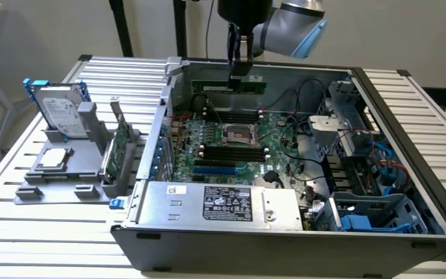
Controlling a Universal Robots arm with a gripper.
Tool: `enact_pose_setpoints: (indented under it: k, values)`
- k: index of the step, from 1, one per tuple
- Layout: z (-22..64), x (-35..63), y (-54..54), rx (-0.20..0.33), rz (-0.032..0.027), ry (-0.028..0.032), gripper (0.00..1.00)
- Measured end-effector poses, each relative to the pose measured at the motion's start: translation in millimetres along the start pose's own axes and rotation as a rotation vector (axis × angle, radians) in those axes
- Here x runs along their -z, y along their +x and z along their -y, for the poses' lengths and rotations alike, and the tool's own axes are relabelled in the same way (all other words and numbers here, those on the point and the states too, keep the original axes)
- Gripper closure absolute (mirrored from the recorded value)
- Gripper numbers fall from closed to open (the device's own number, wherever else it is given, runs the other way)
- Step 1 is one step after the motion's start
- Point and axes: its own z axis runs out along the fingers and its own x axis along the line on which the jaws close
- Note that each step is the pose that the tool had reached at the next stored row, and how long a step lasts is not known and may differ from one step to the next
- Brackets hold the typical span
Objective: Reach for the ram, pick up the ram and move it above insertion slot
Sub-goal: 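Pick up the ram and move it above insertion slot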
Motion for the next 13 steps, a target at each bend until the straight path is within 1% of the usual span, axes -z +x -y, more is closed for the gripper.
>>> enact_pose_setpoints:
  k: [4, 7, 11, 13]
  values:
    - [2.5, -0.4, -0.3, -0.012, 0.0091, 0.0009, 0.87]
    - [4.2, -0.7, -0.5, -0.023, 0.0130, 0.0016, 0.87]
    - [6.7, -0.9, -1.4, -0.032, 0.0165, 0.0021, 0.87]
    - [8.4, -1.1, -1.6, -0.036, 0.0201, 0.0025, 0.87]
